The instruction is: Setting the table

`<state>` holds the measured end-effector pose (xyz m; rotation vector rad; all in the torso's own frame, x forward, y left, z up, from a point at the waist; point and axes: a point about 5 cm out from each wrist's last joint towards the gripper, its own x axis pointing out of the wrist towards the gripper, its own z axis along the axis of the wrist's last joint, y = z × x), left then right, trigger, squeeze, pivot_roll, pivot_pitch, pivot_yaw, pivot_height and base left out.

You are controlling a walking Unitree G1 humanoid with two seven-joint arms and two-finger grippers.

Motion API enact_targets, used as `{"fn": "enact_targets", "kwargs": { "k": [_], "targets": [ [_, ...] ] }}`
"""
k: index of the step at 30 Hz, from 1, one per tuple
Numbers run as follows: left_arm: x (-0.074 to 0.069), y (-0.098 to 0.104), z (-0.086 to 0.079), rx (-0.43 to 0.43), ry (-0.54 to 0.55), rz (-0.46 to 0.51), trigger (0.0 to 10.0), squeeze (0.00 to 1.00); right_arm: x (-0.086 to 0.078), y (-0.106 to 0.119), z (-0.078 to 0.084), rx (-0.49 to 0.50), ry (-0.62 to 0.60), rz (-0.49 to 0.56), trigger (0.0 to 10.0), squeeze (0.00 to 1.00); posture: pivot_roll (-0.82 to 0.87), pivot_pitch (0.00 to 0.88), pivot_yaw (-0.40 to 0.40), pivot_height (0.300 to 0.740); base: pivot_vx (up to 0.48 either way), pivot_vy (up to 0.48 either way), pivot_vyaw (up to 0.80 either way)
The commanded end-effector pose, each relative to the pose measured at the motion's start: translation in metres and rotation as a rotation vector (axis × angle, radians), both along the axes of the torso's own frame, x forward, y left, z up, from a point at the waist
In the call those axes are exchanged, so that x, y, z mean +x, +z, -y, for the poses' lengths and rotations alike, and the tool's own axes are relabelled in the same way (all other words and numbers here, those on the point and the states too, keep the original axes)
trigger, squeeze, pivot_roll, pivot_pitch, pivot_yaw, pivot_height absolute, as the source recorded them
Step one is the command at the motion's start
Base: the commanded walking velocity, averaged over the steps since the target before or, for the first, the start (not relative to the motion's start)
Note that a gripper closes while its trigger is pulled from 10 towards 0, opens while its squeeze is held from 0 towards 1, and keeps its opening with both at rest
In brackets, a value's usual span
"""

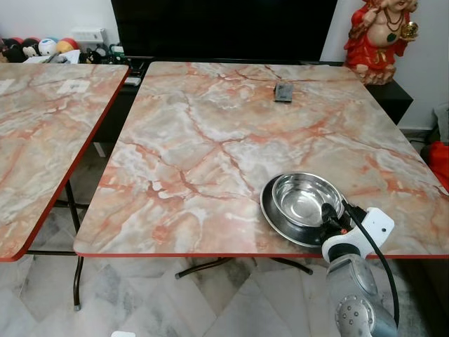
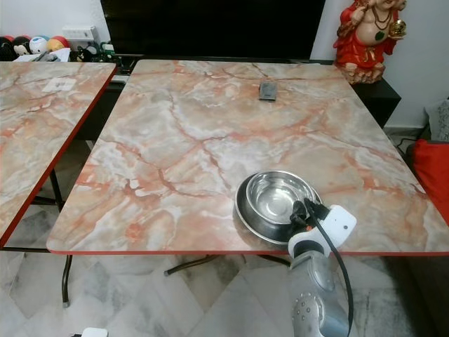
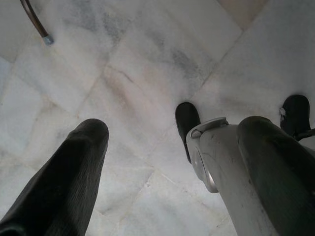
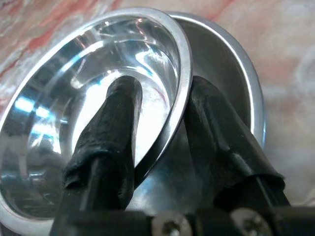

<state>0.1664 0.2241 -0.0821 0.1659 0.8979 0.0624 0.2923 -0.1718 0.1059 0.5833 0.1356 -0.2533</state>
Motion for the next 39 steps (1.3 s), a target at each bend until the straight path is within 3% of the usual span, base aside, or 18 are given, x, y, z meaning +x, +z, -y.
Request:
{"fn": "enact_targets", "kwargs": {
  "k": [1,26,33,35,39],
  "targets": [
    [-0.008,-0.004,-0.001,0.005,0.003,-0.031,10.0,0.00,-0.004,0.003,0.000,-0.009,-0.008,0.000,10.0,0.00,-0.02,0.117,-0.048,0.740,0.000,0.000,0.00],
    [-0.007,-0.004,0.001,0.003,-0.002,-0.025,10.0,0.00,-0.015,0.002,0.003,-0.039,-0.002,-0.069,10.0,0.00,-0.02,0.118,-0.048,0.740,0.000,0.000,0.00],
    [-0.002,-0.002,0.003,0.001,-0.008,-0.007,10.0,0.00,-0.021,0.009,0.013,-0.026,-0.091,-0.024,10.0,0.00,-0.02,0.116,-0.047,0.740,0.000,0.000,0.00],
    [0.000,-0.001,0.005,-0.001,-0.011,0.001,10.0,0.00,-0.023,0.012,0.018,-0.087,-0.117,-0.011,10.0,0.00,-0.03,0.115,-0.048,0.740,0.000,0.000,0.00],
    [0.001,-0.001,0.005,-0.002,-0.012,0.007,10.0,0.00,-0.024,0.013,0.019,-0.109,-0.122,-0.013,10.0,0.00,-0.03,0.114,-0.049,0.740,0.000,0.000,0.00]
  ]
}}
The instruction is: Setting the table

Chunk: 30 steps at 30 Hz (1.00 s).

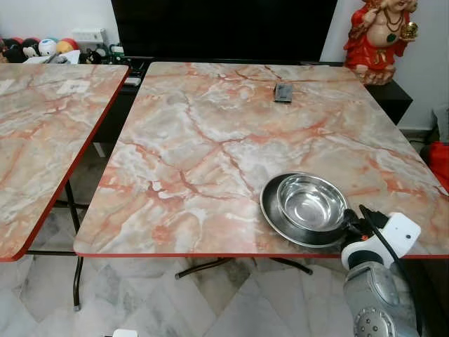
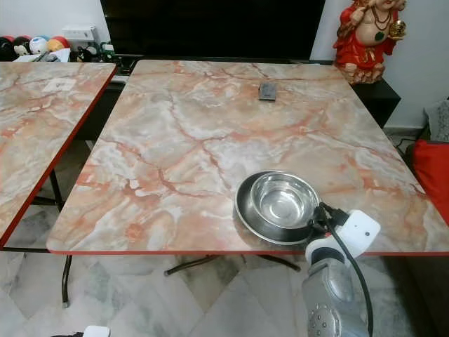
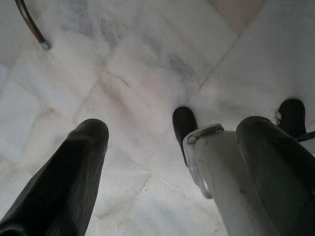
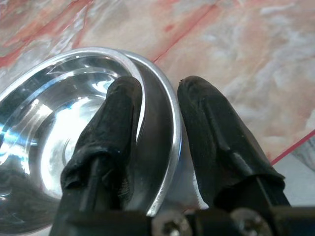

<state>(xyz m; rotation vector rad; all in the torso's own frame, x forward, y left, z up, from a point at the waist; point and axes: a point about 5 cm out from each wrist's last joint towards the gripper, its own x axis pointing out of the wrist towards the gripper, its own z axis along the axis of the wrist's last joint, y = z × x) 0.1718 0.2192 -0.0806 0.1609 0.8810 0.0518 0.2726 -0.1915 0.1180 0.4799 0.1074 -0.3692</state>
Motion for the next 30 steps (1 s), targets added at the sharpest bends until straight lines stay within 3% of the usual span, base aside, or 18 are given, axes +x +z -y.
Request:
{"fn": "enact_targets", "kwargs": {
  "k": [1,3,14,19,30],
  "targets": [
    [-0.005,-0.002,0.001,0.006,-0.004,-0.008,10.0,0.00,-0.004,0.001,-0.001,-0.002,-0.014,0.004,10.0,0.00,-0.03,0.114,-0.049,0.740,0.000,0.000,0.00],
    [-0.005,-0.002,0.001,0.006,-0.004,-0.007,10.0,0.00,-0.005,0.002,0.000,-0.013,-0.016,0.010,10.0,0.00,-0.03,0.114,-0.049,0.740,0.000,0.000,0.00],
    [-0.002,0.000,0.002,0.011,-0.006,0.014,10.0,0.00,0.008,0.028,0.015,-0.377,0.135,0.145,10.0,0.00,-0.04,0.112,-0.049,0.740,0.000,0.000,0.00],
    [0.001,0.001,0.003,0.011,-0.007,0.027,10.0,0.00,0.014,0.028,0.029,-0.453,0.144,0.151,10.0,0.00,-0.04,0.110,-0.048,0.740,0.000,0.000,0.00],
    [0.004,0.004,0.004,0.018,-0.024,0.067,10.0,0.00,0.020,0.007,-0.002,-0.528,0.341,0.176,10.0,0.00,-0.03,0.085,-0.040,0.740,0.000,0.000,0.00]
  ]
}}
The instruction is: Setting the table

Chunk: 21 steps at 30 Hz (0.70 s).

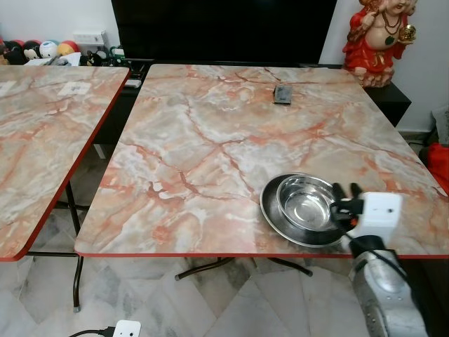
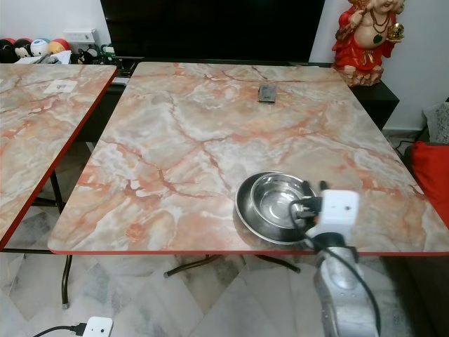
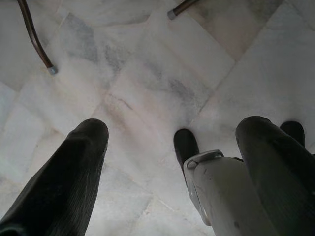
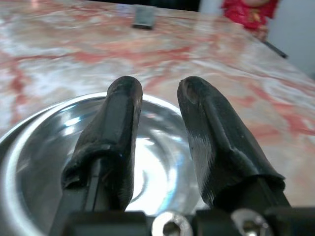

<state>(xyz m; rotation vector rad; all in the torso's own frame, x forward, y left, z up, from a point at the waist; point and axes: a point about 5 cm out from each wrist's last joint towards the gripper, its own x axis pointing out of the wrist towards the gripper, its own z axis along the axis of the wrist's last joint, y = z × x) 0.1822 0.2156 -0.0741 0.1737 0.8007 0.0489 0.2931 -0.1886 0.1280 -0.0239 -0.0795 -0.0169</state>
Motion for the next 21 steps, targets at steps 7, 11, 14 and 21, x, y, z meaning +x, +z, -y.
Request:
{"fn": "enact_targets", "kwargs": {
  "k": [7,11,14,21],
  "targets": [
    [-0.009,-0.001,-0.010,0.021,0.004,-0.005,10.0,0.00,0.002,-0.003,0.000,-0.012,0.015,0.017,10.0,0.00,-0.02,0.064,-0.038,0.740,0.000,0.000,0.00],
    [-0.009,0.000,-0.013,0.021,0.014,-0.004,10.0,0.00,0.004,-0.005,-0.004,-0.001,0.020,0.028,10.0,0.00,-0.02,0.052,-0.037,0.740,0.000,0.000,0.00],
    [-0.008,-0.001,-0.012,0.017,0.017,-0.007,10.0,0.00,0.004,-0.005,-0.008,0.006,0.030,0.037,10.0,0.00,-0.02,0.050,-0.037,0.740,0.000,0.000,0.00],
    [-0.005,0.000,-0.009,0.008,0.021,-0.005,10.0,0.00,0.006,-0.004,-0.006,0.028,0.020,0.045,10.0,0.00,-0.01,0.067,-0.039,0.740,0.000,0.000,0.00]
  ]
}}
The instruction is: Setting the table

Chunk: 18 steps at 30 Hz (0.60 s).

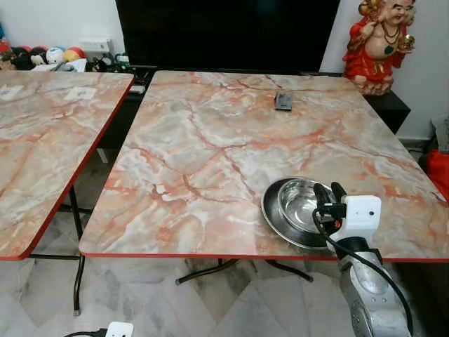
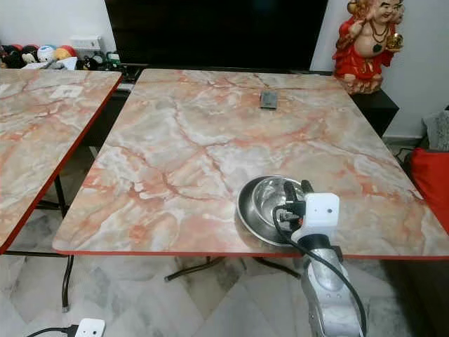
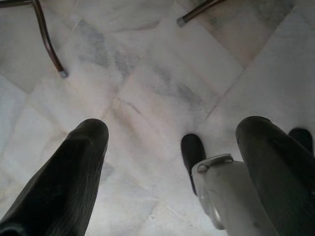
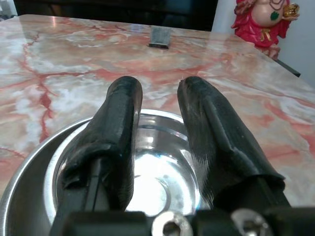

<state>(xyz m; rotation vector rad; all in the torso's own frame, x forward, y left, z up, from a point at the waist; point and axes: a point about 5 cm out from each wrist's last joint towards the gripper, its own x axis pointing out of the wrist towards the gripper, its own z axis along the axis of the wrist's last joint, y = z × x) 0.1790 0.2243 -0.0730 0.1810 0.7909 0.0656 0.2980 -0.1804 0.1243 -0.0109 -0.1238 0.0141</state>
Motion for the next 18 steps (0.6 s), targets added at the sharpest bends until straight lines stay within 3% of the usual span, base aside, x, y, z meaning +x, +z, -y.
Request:
{"fn": "enact_targets", "kwargs": {
  "k": [1,13,18],
  "targets": [
    [-0.002,-0.001,-0.001,-0.006,0.012,-0.016,10.0,0.00,0.001,-0.001,0.002,0.019,-0.014,0.001,10.0,0.00,-0.01,0.072,-0.038,0.740,0.000,0.000,0.00],
    [-0.010,-0.003,-0.013,0.005,0.026,-0.057,10.0,0.00,-0.001,-0.004,-0.007,0.058,-0.044,0.011,10.0,0.00,-0.01,0.091,-0.004,0.740,0.000,0.000,0.00],
    [-0.009,-0.002,-0.016,0.010,0.027,-0.065,10.0,0.00,-0.001,-0.003,-0.001,0.044,-0.052,0.016,10.0,0.00,-0.01,0.096,-0.002,0.740,0.000,0.000,0.00]
  ]
}}
